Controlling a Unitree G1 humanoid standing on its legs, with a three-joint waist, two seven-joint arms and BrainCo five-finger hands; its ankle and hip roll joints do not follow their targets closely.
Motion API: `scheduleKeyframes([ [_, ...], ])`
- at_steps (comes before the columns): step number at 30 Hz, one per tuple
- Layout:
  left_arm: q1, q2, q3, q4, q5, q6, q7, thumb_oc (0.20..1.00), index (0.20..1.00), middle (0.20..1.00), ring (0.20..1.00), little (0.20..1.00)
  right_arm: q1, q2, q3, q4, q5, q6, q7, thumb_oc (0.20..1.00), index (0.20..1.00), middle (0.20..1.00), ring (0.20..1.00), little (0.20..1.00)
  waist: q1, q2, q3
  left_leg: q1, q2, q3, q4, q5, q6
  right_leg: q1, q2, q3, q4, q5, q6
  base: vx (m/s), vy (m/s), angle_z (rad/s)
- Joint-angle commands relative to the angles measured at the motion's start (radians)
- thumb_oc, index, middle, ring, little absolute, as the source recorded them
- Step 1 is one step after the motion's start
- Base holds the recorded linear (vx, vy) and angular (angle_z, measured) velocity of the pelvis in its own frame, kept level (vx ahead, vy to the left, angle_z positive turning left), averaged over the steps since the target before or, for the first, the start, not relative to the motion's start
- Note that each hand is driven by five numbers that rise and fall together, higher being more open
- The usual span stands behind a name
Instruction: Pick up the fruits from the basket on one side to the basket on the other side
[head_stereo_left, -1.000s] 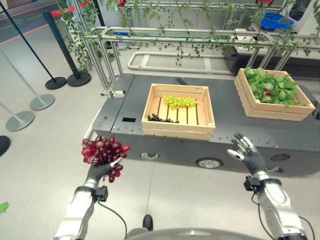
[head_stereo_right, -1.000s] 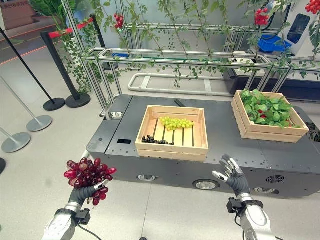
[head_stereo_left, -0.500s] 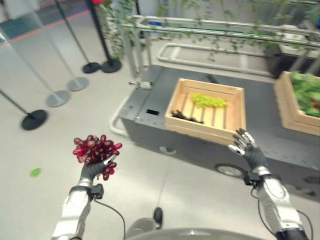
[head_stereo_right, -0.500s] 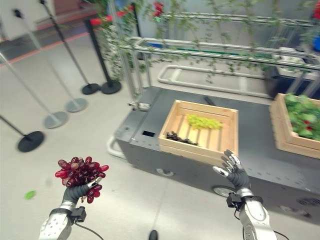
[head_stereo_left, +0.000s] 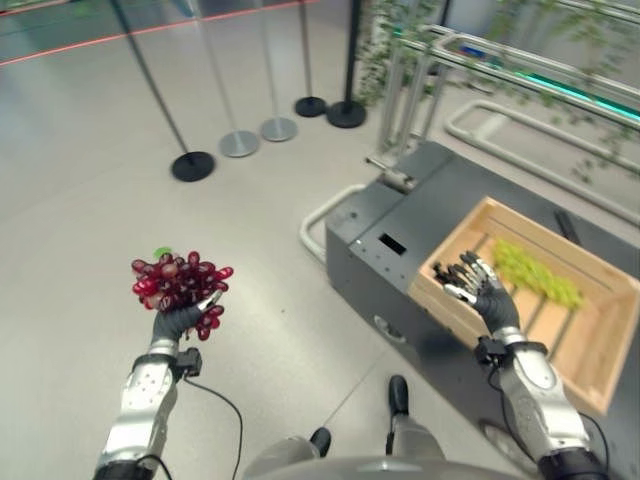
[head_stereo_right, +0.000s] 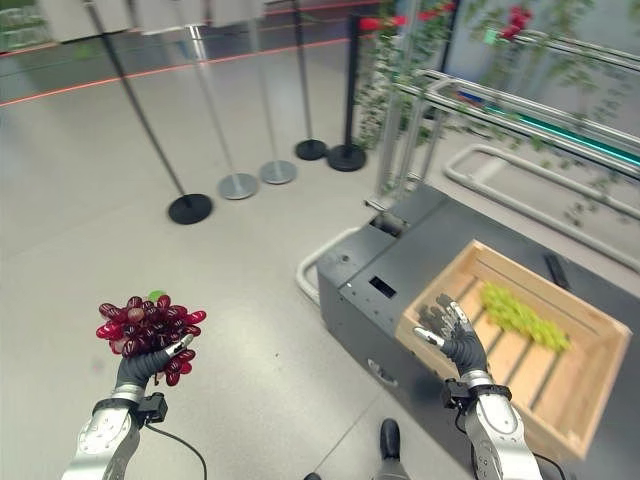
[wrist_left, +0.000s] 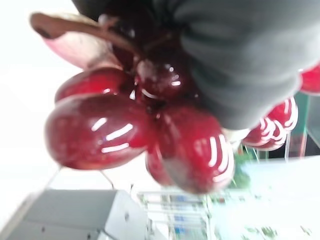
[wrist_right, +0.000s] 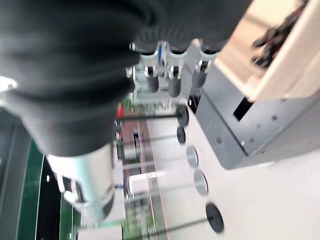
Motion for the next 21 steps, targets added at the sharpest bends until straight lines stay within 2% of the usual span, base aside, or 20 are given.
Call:
scheduleKeyframes([
  [1,-0.048,0.065,0.018,-0.094,-0.014,-0.085,-0.003,0.2,0.2,0.2,0.2,0.2,-0.067,-0.045,-0.018,-0.025,0.029,-0.052,0.002,1.0,1.0,1.0,1.0,1.0,0.023,-0.034,-0.045,0.095,0.057,0.046,-0.002,-0.082,-0.031,-0.045,-0.043,-0.004,0.004,-0.002,0.065,0.18,-0.42,1.3],
  [4,-0.03,0.05,0.003,-0.084,-0.036,-0.077,-0.015,0.2,0.2,0.2,0.2,0.2,-0.05,-0.063,-0.033,-0.016,0.036,-0.054,0.001,1.0,1.0,1.0,1.0,1.0,0.03,-0.023,-0.059,0.097,0.146,0.048,0.006,-0.065,-0.08,0.005,0.001,-0.088,0.034,-0.063,0.034,0.16,-0.399,0.95],
  [6,-0.029,0.045,-0.005,-0.081,-0.044,-0.073,-0.024,0.2,0.2,0.2,0.2,0.2,-0.039,-0.072,-0.046,-0.016,0.048,-0.056,-0.002,1.0,1.0,1.0,1.0,1.0,0.023,-0.022,-0.061,0.074,0.167,0.053,0.033,-0.031,-0.094,0.044,0.027,-0.104,0.023,-0.083,0.02,0.09,-0.327,0.78],
  [10,-0.028,0.041,-0.017,-0.09,-0.047,-0.07,-0.037,0.2,0.2,0.2,0.2,0.2,-0.041,-0.088,-0.058,0.0,0.064,-0.069,-0.009,1.0,1.0,1.0,1.0,1.0,0.019,-0.028,-0.062,0.014,0.175,0.15,0.082,0.009,-0.099,0.132,0.059,-0.143,-0.033,-0.116,-0.012,0.05,-0.262,0.66],
  [13,-0.01,0.038,-0.01,-0.11,-0.045,-0.071,-0.04,0.2,0.2,0.2,0.2,0.2,-0.041,-0.081,-0.077,-0.006,0.071,-0.078,-0.018,1.0,1.0,1.0,1.0,1.0,0.032,-0.018,-0.061,0.005,0.209,0.223,0.063,0.031,-0.108,0.192,0.083,-0.191,-0.054,-0.15,-0.034,0.03,-0.192,0.63],
  [15,-0.013,0.041,-0.011,-0.114,-0.043,-0.072,-0.035,0.2,0.2,0.2,0.2,0.2,-0.053,-0.077,-0.081,-0.017,0.091,-0.093,-0.018,1.0,1.0,1.0,1.0,1.0,0.033,-0.022,-0.058,-0.026,0.224,0.264,0.025,0.068,-0.117,0.201,0.088,-0.225,-0.069,-0.157,-0.039,-0.05,-0.129,0.84],
  [16,-0.014,0.041,-0.011,-0.114,-0.043,-0.072,-0.034,0.2,0.2,0.2,0.2,0.2,-0.054,-0.077,-0.081,-0.016,0.091,-0.093,-0.017,1.0,1.0,1.0,1.0,1.0,0.03,-0.022,-0.059,-0.026,0.225,0.261,0.021,0.07,-0.118,0.202,0.088,-0.228,-0.071,-0.157,-0.04,-0.14,-0.122,0.85],
  [17,-0.022,0.047,-0.012,-0.129,-0.045,-0.076,-0.032,0.2,0.2,0.2,0.2,0.2,-0.075,-0.079,-0.072,-0.025,0.114,-0.104,-0.004,1.0,1.0,1.0,1.0,1.0,0.046,-0.011,-0.047,-0.055,0.257,0.296,-0.063,0.131,-0.136,0.204,0.098,-0.276,-0.087,-0.162,-0.039,-0.28,-0.141,0.97],
  [18,-0.055,0.047,-0.02,-0.125,-0.051,-0.08,-0.026,0.2,0.2,0.2,0.2,0.2,-0.08,-0.087,-0.068,-0.041,0.124,-0.113,0.002,1.0,1.0,1.0,1.0,1.0,0.038,-0.014,-0.018,-0.109,0.275,0.403,-0.055,0.176,-0.137,0.204,0.083,-0.333,-0.095,-0.161,-0.041,-0.29,-0.128,0.71],
  [19,-0.057,0.047,-0.02,-0.124,-0.051,-0.08,-0.026,0.2,0.2,0.2,0.2,0.2,-0.081,-0.087,-0.069,-0.041,0.125,-0.113,0.002,1.0,1.0,1.0,1.0,1.0,0.035,-0.015,-0.02,-0.116,0.271,0.4,-0.054,0.181,-0.136,0.199,0.08,-0.336,-0.094,-0.157,-0.04,-0.27,-0.104,1.32],
  [20,-0.07,0.043,-0.025,-0.119,-0.062,-0.082,-0.031,0.2,0.2,0.2,0.2,0.2,-0.082,-0.086,-0.061,-0.049,0.137,-0.114,0.011,1.0,1.0,1.0,1.0,1.0,0.02,-0.022,-0.017,-0.113,0.29,0.52,-0.008,0.145,-0.126,0.189,0.063,-0.383,-0.08,-0.155,-0.041,-0.16,-0.043,1.6],
  [21,-0.079,0.042,-0.032,-0.115,-0.065,-0.08,-0.042,0.2,0.2,0.2,0.2,0.2,-0.075,-0.086,-0.049,-0.048,0.13,-0.108,0.017,1.0,1.0,1.0,1.0,1.0,0.012,-0.025,-0.019,-0.099,0.298,0.591,0.03,0.116,-0.112,0.181,0.053,-0.418,-0.067,-0.158,-0.047,-0.21,-0.069,1.58],
])
